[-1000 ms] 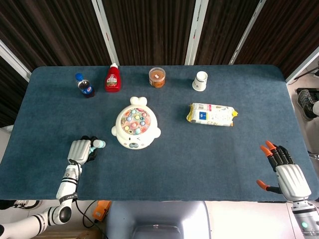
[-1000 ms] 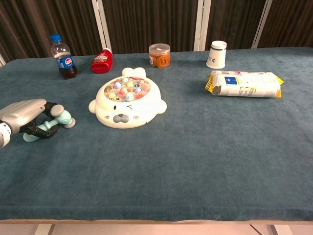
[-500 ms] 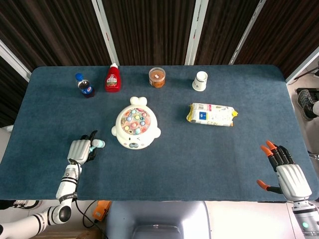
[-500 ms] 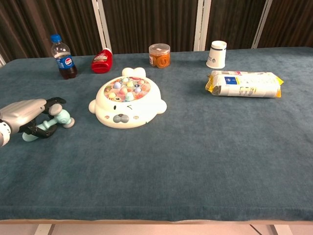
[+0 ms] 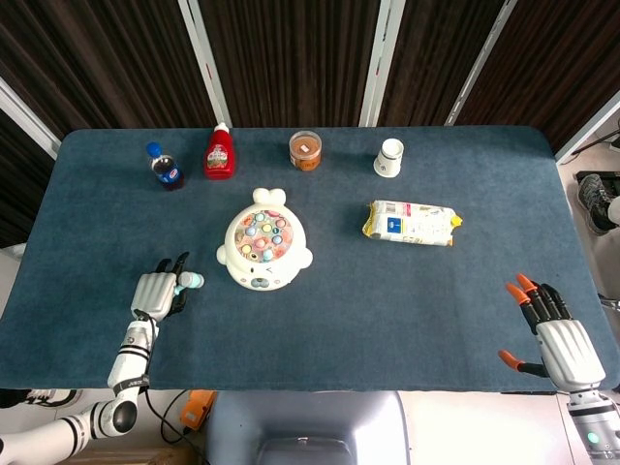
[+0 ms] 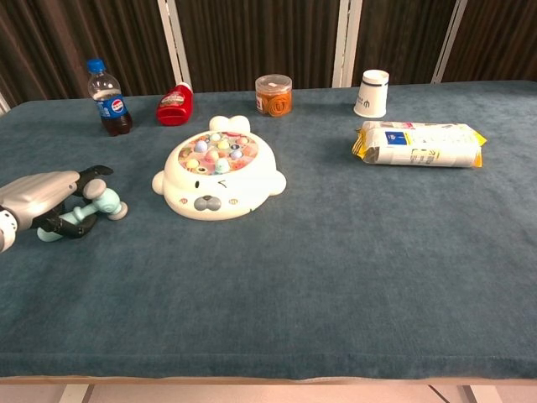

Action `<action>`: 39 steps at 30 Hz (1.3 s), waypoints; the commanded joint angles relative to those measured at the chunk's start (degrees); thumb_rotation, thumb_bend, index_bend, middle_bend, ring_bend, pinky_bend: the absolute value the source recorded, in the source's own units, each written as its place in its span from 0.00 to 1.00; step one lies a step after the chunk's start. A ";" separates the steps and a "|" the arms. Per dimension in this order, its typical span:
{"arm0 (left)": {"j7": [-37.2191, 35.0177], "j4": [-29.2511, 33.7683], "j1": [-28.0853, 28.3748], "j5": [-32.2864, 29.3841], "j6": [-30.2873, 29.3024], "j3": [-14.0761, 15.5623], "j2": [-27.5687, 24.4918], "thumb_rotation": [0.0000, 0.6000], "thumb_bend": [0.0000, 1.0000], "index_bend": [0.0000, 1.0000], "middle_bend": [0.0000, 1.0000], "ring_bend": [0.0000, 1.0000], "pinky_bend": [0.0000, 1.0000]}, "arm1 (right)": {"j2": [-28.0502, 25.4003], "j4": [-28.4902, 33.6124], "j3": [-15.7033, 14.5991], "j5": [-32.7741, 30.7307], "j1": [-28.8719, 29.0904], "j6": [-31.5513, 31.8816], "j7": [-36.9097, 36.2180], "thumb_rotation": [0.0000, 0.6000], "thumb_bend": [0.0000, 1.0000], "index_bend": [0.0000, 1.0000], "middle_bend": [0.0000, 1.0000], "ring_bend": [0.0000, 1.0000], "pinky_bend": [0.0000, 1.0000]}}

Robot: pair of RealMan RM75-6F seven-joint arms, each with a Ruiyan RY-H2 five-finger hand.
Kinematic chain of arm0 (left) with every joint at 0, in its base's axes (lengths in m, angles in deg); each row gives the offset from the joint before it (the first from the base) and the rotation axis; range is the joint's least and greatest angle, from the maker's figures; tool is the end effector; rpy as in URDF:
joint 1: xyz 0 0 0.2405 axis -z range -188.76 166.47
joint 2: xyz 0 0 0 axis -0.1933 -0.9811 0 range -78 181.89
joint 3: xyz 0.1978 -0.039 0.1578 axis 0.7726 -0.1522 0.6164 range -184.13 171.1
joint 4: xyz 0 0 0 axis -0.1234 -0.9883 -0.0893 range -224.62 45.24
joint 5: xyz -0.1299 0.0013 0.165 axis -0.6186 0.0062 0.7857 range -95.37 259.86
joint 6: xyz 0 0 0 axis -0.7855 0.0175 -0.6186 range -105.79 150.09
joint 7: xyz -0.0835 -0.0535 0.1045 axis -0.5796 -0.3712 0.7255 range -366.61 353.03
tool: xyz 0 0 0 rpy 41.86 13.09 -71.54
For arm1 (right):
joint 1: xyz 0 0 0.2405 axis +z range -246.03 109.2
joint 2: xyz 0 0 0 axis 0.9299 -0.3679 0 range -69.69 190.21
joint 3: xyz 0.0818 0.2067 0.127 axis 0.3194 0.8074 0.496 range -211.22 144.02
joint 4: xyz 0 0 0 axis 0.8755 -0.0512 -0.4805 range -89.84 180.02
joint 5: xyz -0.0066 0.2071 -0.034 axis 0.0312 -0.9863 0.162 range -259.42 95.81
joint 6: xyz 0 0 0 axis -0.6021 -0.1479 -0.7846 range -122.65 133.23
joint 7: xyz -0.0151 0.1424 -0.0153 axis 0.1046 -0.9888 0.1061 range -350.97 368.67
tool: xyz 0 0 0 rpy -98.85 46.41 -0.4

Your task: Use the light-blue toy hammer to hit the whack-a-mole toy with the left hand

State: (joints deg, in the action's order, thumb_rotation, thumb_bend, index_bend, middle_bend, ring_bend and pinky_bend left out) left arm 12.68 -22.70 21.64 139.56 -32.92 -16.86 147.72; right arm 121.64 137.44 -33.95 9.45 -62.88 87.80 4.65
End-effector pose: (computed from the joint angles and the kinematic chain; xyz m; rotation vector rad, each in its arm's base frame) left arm -0.2634 0.3381 -0.0240 -1.5872 -1.0722 -0.6613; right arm -0.3085 -0.1719 0.1559 1.5141 -0.9560 0.9091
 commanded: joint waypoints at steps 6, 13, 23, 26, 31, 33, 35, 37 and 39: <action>-0.19 0.62 -0.04 0.07 0.35 0.27 -0.53 1.00 0.31 0.03 0.03 0.05 0.28 | 0.03 0.00 0.04 -0.02 0.03 -0.02 -0.01 1.00 0.18 0.00 0.00 0.00 0.00; -0.79 1.81 -0.29 1.08 -0.31 0.59 -1.21 1.00 0.31 0.01 0.01 0.02 0.24 | 0.03 -0.01 -0.03 0.10 0.02 -0.01 -0.09 1.00 0.18 0.00 0.00 0.00 0.00; -1.41 2.20 -0.30 1.27 -0.87 0.25 -1.50 1.00 0.31 0.00 0.00 0.00 0.21 | 0.04 -0.02 -0.03 0.12 0.04 -0.03 -0.06 1.00 0.18 0.00 0.00 0.00 0.00; -1.90 2.50 -0.40 1.51 -1.10 0.16 -1.76 1.00 0.30 0.00 0.00 0.00 0.21 | 0.04 -0.02 0.02 0.06 0.01 0.04 -0.08 1.00 0.18 0.00 0.00 0.00 0.00; -2.87 3.11 -0.56 2.04 -1.71 -0.09 -2.11 1.00 0.30 0.00 0.00 0.00 0.21 | 0.06 0.01 -0.04 0.11 0.03 -0.04 0.05 1.00 0.18 0.00 0.00 0.00 0.00; -3.11 3.37 -0.60 2.14 -1.82 -0.17 -2.29 1.00 0.30 0.00 0.00 0.00 0.21 | 0.08 0.01 -0.05 0.14 0.02 -0.02 0.08 1.00 0.18 0.00 0.00 0.00 0.00; -3.35 3.78 -0.69 2.41 -2.23 -0.28 -2.55 1.00 0.30 0.00 0.00 0.00 0.21 | 0.09 0.00 -0.03 0.13 0.02 -0.01 0.06 1.00 0.18 0.00 0.00 0.00 0.00; -3.65 4.58 -0.83 2.71 -2.57 -0.33 -3.04 1.00 0.30 0.00 0.00 0.00 0.21 | 0.06 -0.01 -0.02 0.10 0.00 0.02 0.04 1.00 0.18 0.00 0.00 0.00 0.00; -3.78 5.67 -1.04 3.17 -3.12 -0.30 -3.75 1.00 0.30 0.00 0.00 0.00 0.21 | 0.07 -0.03 0.02 0.07 -0.01 0.09 0.02 1.00 0.18 0.00 0.00 0.00 0.00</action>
State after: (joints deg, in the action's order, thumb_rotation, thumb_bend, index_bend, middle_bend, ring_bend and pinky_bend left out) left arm 9.05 -17.74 20.78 142.36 -35.62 -17.16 144.49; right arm 121.71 137.41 -33.93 9.52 -62.89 87.90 4.68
